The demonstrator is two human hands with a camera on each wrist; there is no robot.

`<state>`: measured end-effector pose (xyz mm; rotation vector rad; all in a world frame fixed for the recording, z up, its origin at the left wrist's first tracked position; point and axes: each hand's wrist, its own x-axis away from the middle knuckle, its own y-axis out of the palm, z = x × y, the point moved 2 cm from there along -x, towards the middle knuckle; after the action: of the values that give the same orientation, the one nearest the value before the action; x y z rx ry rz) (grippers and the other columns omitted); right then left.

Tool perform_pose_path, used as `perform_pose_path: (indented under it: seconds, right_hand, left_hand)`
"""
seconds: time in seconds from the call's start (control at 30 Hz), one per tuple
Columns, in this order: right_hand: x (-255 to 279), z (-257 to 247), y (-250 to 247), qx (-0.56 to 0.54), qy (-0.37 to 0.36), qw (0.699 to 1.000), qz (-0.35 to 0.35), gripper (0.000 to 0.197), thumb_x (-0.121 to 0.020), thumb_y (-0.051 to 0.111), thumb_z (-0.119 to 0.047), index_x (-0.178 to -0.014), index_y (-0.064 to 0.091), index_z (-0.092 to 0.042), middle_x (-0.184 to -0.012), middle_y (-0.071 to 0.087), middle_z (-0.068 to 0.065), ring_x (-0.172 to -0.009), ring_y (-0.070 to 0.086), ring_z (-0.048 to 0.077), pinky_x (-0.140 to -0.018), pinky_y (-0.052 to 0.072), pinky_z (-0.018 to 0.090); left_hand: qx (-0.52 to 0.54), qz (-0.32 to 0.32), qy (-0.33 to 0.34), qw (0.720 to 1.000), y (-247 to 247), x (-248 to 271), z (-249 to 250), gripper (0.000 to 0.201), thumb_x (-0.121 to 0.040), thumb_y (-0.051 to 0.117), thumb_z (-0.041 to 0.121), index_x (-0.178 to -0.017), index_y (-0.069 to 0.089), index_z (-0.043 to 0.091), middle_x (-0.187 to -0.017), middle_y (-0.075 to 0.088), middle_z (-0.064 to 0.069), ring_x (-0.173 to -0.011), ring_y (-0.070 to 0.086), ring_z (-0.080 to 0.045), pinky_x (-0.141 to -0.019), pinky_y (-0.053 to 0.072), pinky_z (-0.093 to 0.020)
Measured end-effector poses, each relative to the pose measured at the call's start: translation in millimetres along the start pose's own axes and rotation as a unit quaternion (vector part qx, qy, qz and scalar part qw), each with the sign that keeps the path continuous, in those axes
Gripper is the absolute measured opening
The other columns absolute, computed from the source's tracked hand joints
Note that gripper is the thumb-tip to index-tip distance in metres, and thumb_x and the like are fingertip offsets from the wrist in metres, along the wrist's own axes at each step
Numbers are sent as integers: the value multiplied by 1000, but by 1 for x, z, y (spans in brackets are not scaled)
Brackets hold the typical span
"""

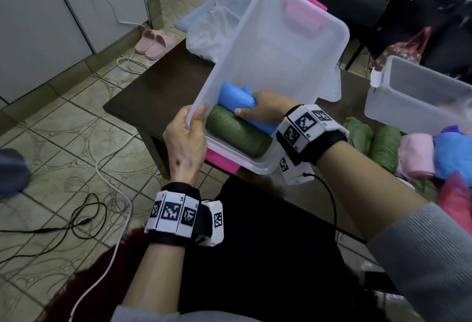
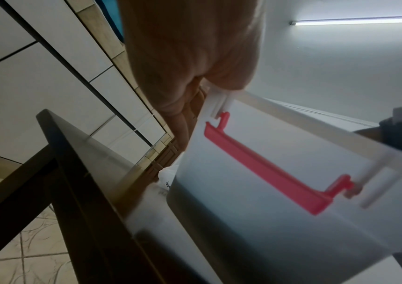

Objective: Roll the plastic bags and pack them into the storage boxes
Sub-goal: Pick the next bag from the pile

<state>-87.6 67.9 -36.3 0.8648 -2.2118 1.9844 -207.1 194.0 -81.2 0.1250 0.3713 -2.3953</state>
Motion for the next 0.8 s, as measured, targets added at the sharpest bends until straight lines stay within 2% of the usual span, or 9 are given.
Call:
perform_pose_path:
  seconds: [0.1,0.17,0.3,0.37,0.47,0.6,0.67,0.73,0.8]
  right_hand:
    - [5,-5,0,-22,-17,998,58,66,-91,49,-53,-137,36,-8,-136,39,17,-127,34,33,-101,30,35]
    - [6,-8,0,-59,-38,994,81,61,-93,49,-45,-142,32,-12,-139,33,16,-130,31,33,-106,28,36]
    - [4,-9,1,-80,-55,995,29,47,-101,38,-30,-144,31,-11,-145,38,13,-131,38,27,-102,28,28]
    - [3,-5,1,-107,-49,993,23,48,-101,38,-31,-145,27,-15,-146,38,11,-131,39,26,-103,29,28]
    - [-1,-1,2,-108,-41,993,21,42,-100,37,-35,-139,35,-16,-139,45,12,-127,41,27,-100,31,29]
    - [-11,0,8,-50,-19,997,50,41,-101,31,-38,-137,43,-22,-136,37,18,-130,27,33,-110,24,41]
    - [-14,1,10,-36,-19,998,45,41,-101,29,-38,-136,45,-24,-134,39,19,-129,28,34,-110,25,44]
    - [-15,0,9,-40,-40,998,40,42,-102,30,-37,-138,44,-21,-135,43,17,-130,32,34,-110,25,41]
    - [-10,-1,0,-100,-85,985,112,43,-100,38,-33,-138,45,-14,-135,47,17,-129,38,32,-108,25,32]
  left_hand:
    - [-6,1,3,1000,-2,-1,-1,30,-96,50,36,-99,67,12,-83,63,5,-67,54,13,-59,39,-5]
    - [-7,2,6,1000,-2,0,-1,30,-96,50,36,-99,67,12,-84,64,3,-65,54,5,-60,41,-9]
    - [0,-3,11,1000,-2,1,0,31,-96,49,36,-102,67,12,-86,64,5,-70,54,7,-61,40,-4]
    - [-1,-4,18,1000,-2,2,0,32,-96,49,36,-103,67,11,-87,64,4,-71,54,8,-62,40,-3]
    - [1,-5,20,1000,-2,3,-1,32,-96,50,36,-103,67,11,-87,65,3,-72,55,8,-63,42,-6]
    - [0,-3,24,1000,-3,4,-1,32,-96,50,36,-104,67,10,-87,64,4,-73,55,8,-65,43,-8]
    - [-5,-2,23,1000,-3,4,0,31,-96,50,36,-103,67,11,-86,64,4,-71,55,6,-63,42,-7]
    - [-13,0,25,1000,-2,5,3,30,-97,50,35,-102,67,10,-82,62,4,-65,53,-1,-61,42,-9]
    - [-24,0,27,999,0,4,9,30,-97,49,35,-100,66,10,-78,60,3,-65,50,-5,-59,42,-13]
